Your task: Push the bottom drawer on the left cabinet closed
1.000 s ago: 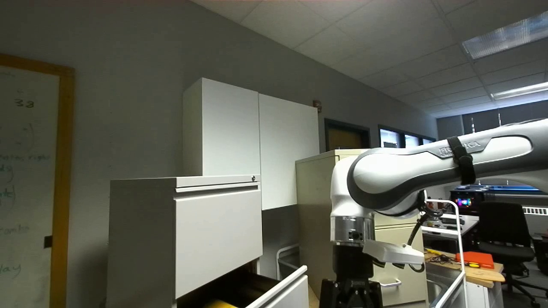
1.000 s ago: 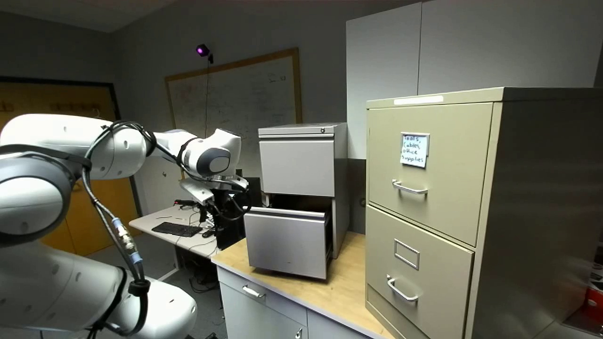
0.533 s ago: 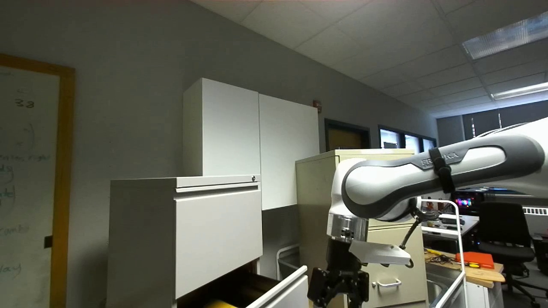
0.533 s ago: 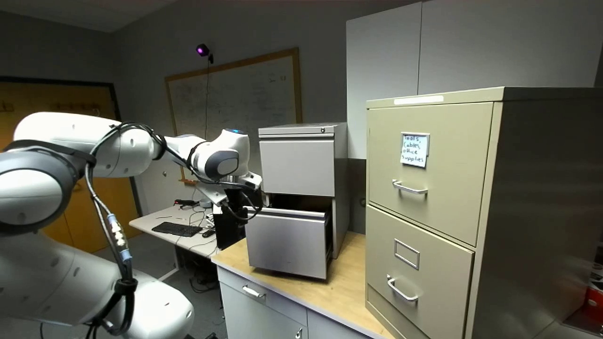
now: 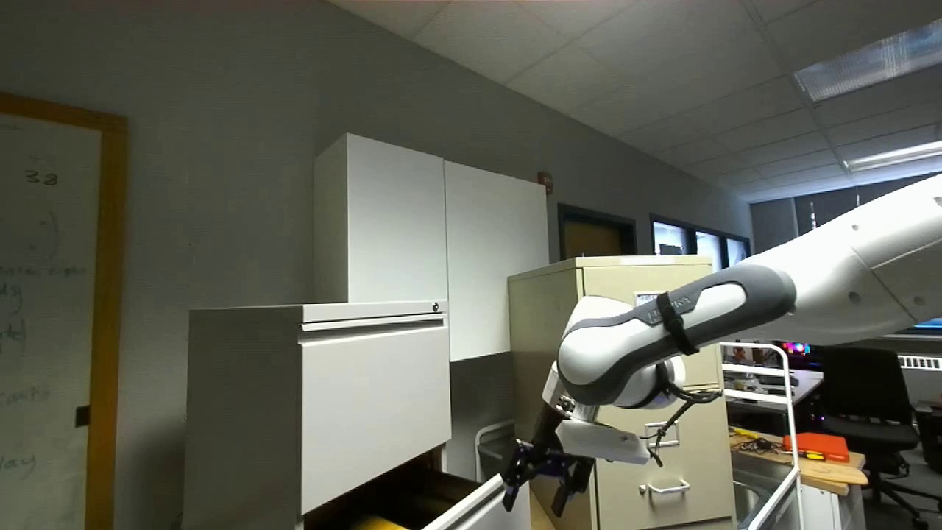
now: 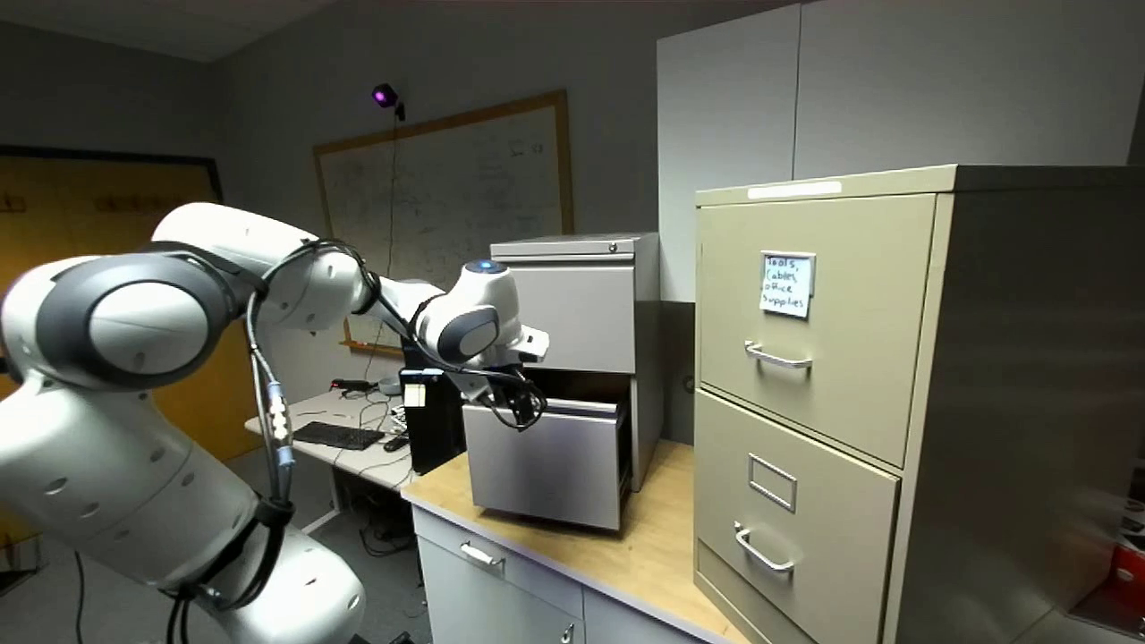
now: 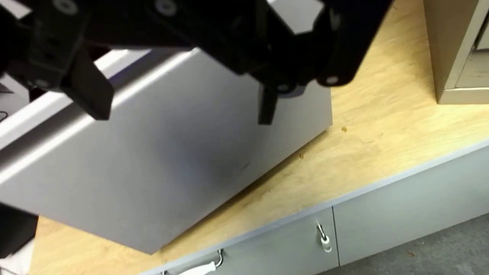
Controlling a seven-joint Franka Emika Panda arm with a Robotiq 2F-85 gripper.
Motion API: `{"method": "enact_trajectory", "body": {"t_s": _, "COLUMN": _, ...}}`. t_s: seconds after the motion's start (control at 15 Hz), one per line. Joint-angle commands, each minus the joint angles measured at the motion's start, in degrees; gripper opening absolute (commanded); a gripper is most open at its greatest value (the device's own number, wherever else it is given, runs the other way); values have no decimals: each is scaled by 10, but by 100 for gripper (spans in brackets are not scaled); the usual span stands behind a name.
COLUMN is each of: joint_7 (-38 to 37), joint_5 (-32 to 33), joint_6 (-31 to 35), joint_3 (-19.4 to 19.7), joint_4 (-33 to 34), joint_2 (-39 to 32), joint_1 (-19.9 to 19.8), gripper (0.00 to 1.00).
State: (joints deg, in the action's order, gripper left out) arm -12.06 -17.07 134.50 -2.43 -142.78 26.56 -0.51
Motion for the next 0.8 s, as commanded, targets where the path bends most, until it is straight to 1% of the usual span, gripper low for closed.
{"method": "enact_trajectory", "body": {"t_s": 0.0, "joint_7": 11, "joint_5": -9, "joint_6": 46, "joint_3": 24, "joint_4": 50, "joint_2": -80, "joint_1": 0, "gripper": 67}}
{"method": "enact_trajectory", "body": {"t_s": 0.33, "joint_7": 28, "joint_5": -54, "joint_6": 107, "joint_3": 57, "joint_4": 100, "joint_2": -151, "joint_1": 7, "gripper": 27}}
{"method": "enact_trajectory", "body": {"t_s": 0.47, "joint_7": 41, "joint_5": -88, "joint_6": 129, "joint_3": 61, "joint_4": 128, "joint_2": -175, "joint_1": 14, "gripper": 13}}
{"method": "enact_trajectory", "body": {"t_s": 0.53, "joint_7": 49, "joint_5": -110, "joint_6": 137, "joint_3": 62, "joint_4": 144, "joint_2": -189, "joint_1": 19, "gripper": 5}}
{"method": "enact_trajectory", "body": {"t_s": 0.67, "joint_7": 63, "joint_5": -147, "joint_6": 136, "joint_3": 57, "joint_4": 169, "joint_2": -208, "joint_1": 27, "gripper": 0}}
{"method": "enact_trajectory", "body": {"t_s": 0.73, "joint_7": 66, "joint_5": -160, "joint_6": 137, "joint_3": 53, "joint_4": 182, "joint_2": -222, "joint_1": 30, "gripper": 0}}
